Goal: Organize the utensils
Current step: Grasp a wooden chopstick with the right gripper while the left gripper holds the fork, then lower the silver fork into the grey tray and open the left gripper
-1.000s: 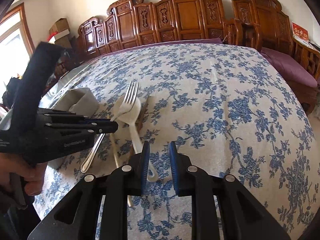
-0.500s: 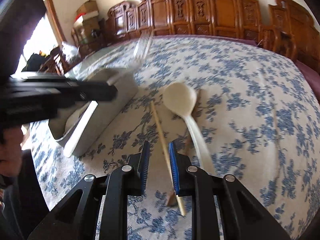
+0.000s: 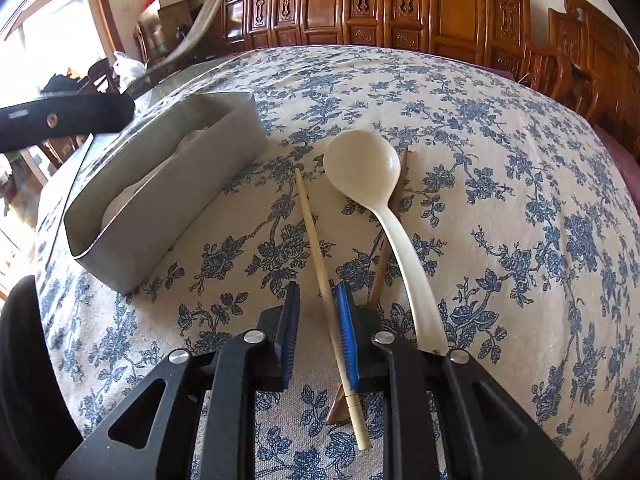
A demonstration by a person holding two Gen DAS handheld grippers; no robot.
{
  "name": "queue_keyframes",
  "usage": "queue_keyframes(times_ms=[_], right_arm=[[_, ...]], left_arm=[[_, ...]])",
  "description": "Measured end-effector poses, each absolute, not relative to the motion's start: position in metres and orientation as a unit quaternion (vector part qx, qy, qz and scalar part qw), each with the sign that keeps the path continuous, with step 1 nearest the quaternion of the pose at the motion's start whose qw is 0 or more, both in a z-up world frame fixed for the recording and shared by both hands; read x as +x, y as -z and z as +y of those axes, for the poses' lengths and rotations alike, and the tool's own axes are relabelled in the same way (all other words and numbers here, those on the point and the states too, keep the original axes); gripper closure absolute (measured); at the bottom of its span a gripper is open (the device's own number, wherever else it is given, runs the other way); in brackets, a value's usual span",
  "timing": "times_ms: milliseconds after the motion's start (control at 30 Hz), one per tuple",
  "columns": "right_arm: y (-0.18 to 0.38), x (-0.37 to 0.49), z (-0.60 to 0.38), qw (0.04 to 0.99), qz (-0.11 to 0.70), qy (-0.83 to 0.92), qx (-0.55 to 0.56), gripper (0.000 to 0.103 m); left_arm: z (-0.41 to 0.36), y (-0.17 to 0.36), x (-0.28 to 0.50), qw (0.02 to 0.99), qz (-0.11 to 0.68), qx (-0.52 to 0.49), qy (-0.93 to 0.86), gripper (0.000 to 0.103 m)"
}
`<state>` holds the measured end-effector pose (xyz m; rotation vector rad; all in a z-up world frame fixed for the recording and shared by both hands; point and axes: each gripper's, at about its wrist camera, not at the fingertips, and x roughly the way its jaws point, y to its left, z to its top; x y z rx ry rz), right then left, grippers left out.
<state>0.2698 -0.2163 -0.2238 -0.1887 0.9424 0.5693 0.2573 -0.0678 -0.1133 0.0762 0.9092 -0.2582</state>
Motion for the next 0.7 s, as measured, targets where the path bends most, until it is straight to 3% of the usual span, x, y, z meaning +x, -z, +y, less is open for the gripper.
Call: queue_keyframes(times_ms=[700], right_arm=[[0.186,0.243,-0.217,0.876,0.388,-0.280,-0.058,0.097]], left_arm=[[-0.020,0.116,0.268,0.889,0.449,0.045,0.076,0.097]])
